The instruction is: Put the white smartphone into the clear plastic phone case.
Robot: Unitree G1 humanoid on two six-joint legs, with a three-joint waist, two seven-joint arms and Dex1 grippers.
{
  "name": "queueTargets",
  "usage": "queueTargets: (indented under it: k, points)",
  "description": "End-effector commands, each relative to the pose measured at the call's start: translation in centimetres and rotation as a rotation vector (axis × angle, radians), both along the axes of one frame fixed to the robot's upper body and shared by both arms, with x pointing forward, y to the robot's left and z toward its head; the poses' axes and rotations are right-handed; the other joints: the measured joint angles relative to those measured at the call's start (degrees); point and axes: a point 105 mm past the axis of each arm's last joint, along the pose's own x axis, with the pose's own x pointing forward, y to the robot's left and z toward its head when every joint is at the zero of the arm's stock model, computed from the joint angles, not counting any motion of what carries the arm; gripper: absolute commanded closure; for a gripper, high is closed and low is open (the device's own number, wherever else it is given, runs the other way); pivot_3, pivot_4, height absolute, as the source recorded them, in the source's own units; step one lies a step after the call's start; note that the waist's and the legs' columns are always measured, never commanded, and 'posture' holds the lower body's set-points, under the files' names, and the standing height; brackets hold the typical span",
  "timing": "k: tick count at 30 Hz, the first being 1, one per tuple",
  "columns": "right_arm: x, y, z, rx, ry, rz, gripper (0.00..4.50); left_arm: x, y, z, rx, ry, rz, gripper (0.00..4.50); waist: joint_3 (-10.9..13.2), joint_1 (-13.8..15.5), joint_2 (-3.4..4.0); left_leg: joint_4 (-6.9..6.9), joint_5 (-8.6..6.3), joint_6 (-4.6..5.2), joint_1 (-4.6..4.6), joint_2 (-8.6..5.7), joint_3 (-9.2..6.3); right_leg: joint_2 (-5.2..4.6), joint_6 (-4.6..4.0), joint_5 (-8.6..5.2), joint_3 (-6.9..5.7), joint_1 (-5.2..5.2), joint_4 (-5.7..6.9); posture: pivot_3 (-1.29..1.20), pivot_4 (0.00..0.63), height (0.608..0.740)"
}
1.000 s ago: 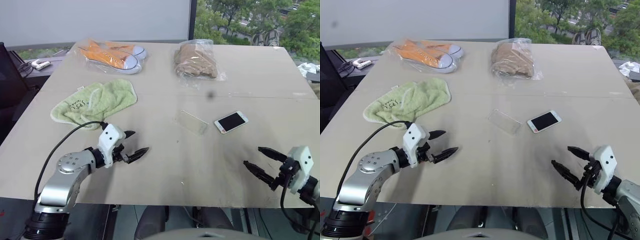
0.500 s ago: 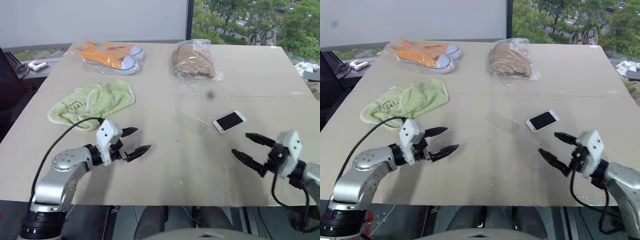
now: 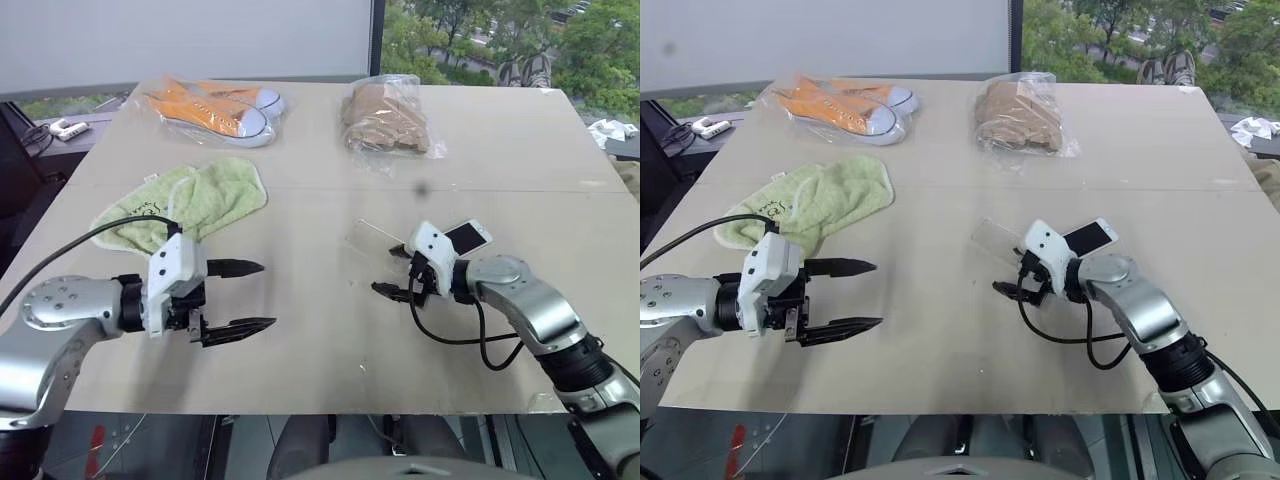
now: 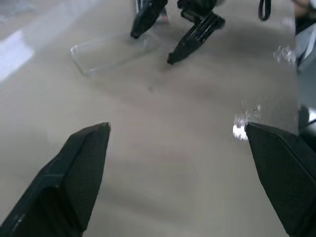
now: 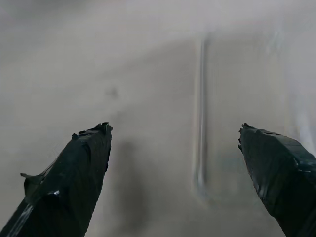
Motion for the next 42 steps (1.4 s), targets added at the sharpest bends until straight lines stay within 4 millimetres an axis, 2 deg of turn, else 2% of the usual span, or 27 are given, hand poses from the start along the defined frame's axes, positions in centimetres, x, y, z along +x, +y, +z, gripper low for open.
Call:
queueTargets:
  k: [1,5,6,10,11,14,16,17,22,24,27,30,35,36,38,42]
  points:
    - [0.1,-1.4,-1.7,-0.101,0.065,-0.063,0.56,0.1,0.6,0.9,0.030,-0.058,0.011,0.00,-0.05,0.12,-0.07,0.00,-0.01,0.01,0.04,0.00,-0.02,0.00,0.00,0.00,-0.02,0.02,0.03,0.00,0.150,0.740]
    - [0.2,-1.8,-1.5,-0.169,-0.010,-0.051,2.23,-0.2,0.3,0.3,0.030,-0.049,0.005,0.00,-0.09,0.30,-0.13,0.04,-0.01,0.02,0.08,-0.01,-0.09,-0.03,0.00,0.00,-0.09,0.06,0.02,0.00,0.150,0.740]
    - [0.3,-1.8,-1.3,-0.174,-0.024,-0.050,2.87,-0.2,0.3,0.2,0.029,-0.050,0.006,0.00,-0.11,0.23,-0.15,0.05,-0.01,0.02,0.08,-0.01,-0.09,-0.03,0.00,0.00,-0.09,0.06,0.02,0.00,0.150,0.740]
    - [0.4,-1.8,-1.1,-0.179,-0.044,-0.043,4.45,0.0,0.2,0.4,0.018,-0.054,0.006,0.00,-0.11,0.04,-0.16,0.05,-0.01,0.02,0.09,-0.01,-0.08,-0.03,0.00,0.01,-0.07,0.07,0.05,0.00,0.150,0.740]
    - [0.4,-1.8,-1.1,-0.173,-0.041,-0.039,4.49,0.0,0.1,0.5,0.015,-0.055,0.004,0.00,-0.11,0.01,-0.16,0.05,-0.01,0.02,0.11,-0.01,-0.08,-0.03,0.00,0.01,-0.07,0.08,0.06,0.00,0.150,0.740]
    - [-0.2,-1.6,-0.6,-0.143,-0.064,0.043,4.49,0.0,0.0,0.6,0.011,-0.055,-0.005,0.00,-0.10,0.09,-0.15,0.05,-0.01,0.02,0.12,-0.01,-0.09,-0.03,0.00,0.01,-0.08,0.11,0.07,0.00,0.150,0.740]
    - [-1.4,-2.0,0.1,-0.129,-0.083,0.142,4.49,-0.1,-0.2,0.7,0.007,-0.050,-0.021,0.00,-0.08,0.40,-0.12,0.05,-0.01,0.03,0.11,-0.01,-0.09,-0.03,0.00,0.01,-0.09,0.11,0.05,0.00,0.150,0.740]
    - [-2.5,-2.3,0.6,-0.124,-0.117,0.246,4.49,-0.2,-0.4,0.7,0.003,-0.042,-0.032,0.00,-0.08,0.42,-0.12,0.05,-0.02,0.03,0.07,-0.04,-0.13,-0.07,0.00,0.01,-0.15,0.10,-0.01,0.00,0.150,0.740]
    - [-5.4,-5.7,1.2,-0.242,-0.169,0.569,4.49,-0.2,-0.8,0.8,-0.007,-0.032,-0.064,0.00,0.02,0.18,0.01,0.18,-0.03,0.06,-0.23,-0.10,-0.17,-0.15,0.02,0.01,-0.24,-0.04,-0.06,0.00,0.150,0.740]
    - [-5.9,-6.8,1.2,-0.290,-0.151,0.672,4.49,-0.2,-1.0,0.9,-0.009,-0.030,-0.079,0.00,0.02,-0.31,0.01,0.23,-0.04,0.07,-0.23,-0.09,-0.19,-0.13,0.02,0.01,-0.28,-0.02,-0.03,0.00,0.150,0.740]
    - [-5.7,-7.5,1.5,-0.328,-0.148,0.768,4.49,-0.3,-1.5,0.9,-0.014,-0.029,-0.100,0.00,0.04,-0.58,0.03,0.26,-0.04,0.08,-0.12,-0.07,-0.15,-0.10,0.02,0.01,-0.24,0.05,0.07,0.00,0.150,0.740]
    - [-4.5,-6.9,2.2,-0.310,-0.147,0.773,4.49,-0.8,-1.9,1.1,-0.023,-0.026,-0.117,0.00,0.05,-0.69,0.01,0.27,-0.04,0.08,0.09,-0.05,-0.15,-0.09,0.01,0.01,-0.23,0.25,0.08,0.00,0.150,0.740]
    - [-3.7,-6.8,1.8,-0.318,-0.096,0.765,4.49,-1.6,-2.4,1.2,-0.023,-0.021,-0.141,0.00,0.05,0.06,0.02,0.27,-0.04,0.06,-0.03,-0.04,-0.15,-0.10,0.01,0.01,-0.22,0.16,0.00,0.00,0.150,0.740]
    - [-3.6,-6.9,1.7,-0.326,-0.098,0.767,3.80,-1.7,-2.5,1.2,-0.023,-0.019,-0.146,0.00,0.06,0.22,0.02,0.30,-0.03,0.06,-0.14,-0.04,-0.21,-0.11,0.01,0.01,-0.30,0.11,-0.02,0.00,0.150,0.740]
    - [-3.3,-6.9,1.6,-0.332,-0.114,0.758,3.32,-1.8,-2.6,1.3,-0.025,-0.020,-0.155,0.00,0.06,0.36,0.04,0.37,-0.01,0.02,-0.34,-0.04,-0.28,-0.13,0.01,0.02,-0.38,-0.04,-0.01,0.00,0.150,0.740]
    - [-3.3,-7.1,2.0,-0.311,-0.116,0.737,1.47,-1.4,-2.6,1.7,-0.032,-0.043,-0.158,0.00,0.08,0.25,0.06,0.44,-0.02,0.04,-0.34,-0.05,-0.28,-0.13,0.01,0.02,-0.38,-0.02,0.02,0.00,0.150,0.740]
